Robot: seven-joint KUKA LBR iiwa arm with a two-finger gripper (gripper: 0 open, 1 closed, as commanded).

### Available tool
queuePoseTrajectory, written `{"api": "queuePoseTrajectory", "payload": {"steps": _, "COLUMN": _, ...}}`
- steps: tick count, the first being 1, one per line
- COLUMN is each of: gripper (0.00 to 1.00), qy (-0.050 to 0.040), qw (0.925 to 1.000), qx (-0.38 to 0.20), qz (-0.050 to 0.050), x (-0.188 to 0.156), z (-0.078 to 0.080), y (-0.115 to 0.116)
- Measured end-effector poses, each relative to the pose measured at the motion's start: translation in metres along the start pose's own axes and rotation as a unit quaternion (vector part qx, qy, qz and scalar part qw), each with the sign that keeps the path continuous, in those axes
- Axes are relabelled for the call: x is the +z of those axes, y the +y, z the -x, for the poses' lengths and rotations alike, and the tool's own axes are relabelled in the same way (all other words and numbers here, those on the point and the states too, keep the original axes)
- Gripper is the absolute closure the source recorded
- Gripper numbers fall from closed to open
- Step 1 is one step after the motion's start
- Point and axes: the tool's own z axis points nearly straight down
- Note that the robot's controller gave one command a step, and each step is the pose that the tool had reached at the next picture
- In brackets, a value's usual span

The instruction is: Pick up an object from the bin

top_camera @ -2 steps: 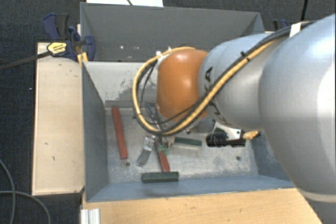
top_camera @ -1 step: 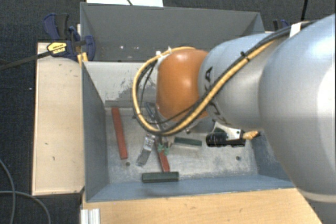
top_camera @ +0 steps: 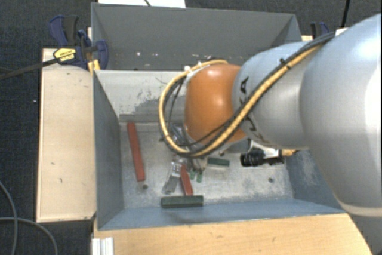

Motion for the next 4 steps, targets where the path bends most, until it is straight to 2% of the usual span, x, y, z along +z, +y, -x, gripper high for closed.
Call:
{"api": "queuePoseTrajectory", "payload": {"steps": 1, "gripper": 0.0, "qy": 0.002, "qw": 0.9892, "qx": -0.147, "qz": -0.002, "x": 0.056, "z": -0.004, "y": -0.018}}
{"api": "queuePoseTrajectory", "payload": {"steps": 2, "gripper": 1.0, "qy": 0.006, "qw": 0.9875, "qx": -0.157, "qz": -0.003, "x": 0.069, "z": 0.012, "y": -0.063}}
{"api": "queuePoseTrajectory", "payload": {"steps": 3, "gripper": 0.0, "qy": 0.0031, "qw": 0.9879, "qx": -0.155, "qz": -0.002, "x": 0.07, "z": 0.013, "y": -0.063}}
{"api": "queuePoseTrajectory", "payload": {"steps": 4, "gripper": 1.0, "qy": 0.0048, "qw": 0.9882, "qx": -0.153, "qz": -0.002, "x": 0.069, "z": 0.012, "y": -0.062}}
